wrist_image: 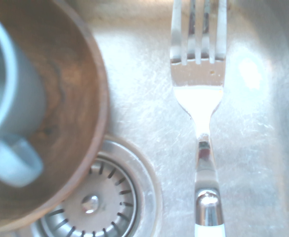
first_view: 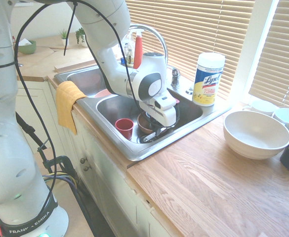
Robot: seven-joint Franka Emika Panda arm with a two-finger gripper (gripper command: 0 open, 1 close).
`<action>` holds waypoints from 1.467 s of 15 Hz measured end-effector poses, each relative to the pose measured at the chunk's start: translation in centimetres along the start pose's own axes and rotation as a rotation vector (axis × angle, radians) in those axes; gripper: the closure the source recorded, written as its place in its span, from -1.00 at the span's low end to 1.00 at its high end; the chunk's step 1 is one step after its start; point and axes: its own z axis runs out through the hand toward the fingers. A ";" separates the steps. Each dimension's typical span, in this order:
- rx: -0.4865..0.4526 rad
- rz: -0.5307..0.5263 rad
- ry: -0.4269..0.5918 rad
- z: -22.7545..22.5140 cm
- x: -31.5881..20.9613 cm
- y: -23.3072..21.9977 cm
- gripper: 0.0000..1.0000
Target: Put the fork into the sink
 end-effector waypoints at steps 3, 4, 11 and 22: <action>-0.023 0.000 -0.012 2.8 -0.2 0.0 1.00; -0.029 0.001 -0.015 3.5 -0.2 -0.1 1.00; -0.059 0.015 -0.045 6.5 -1.1 0.4 -1.00; -0.010 0.022 -0.026 4.8 -0.8 0.5 -1.00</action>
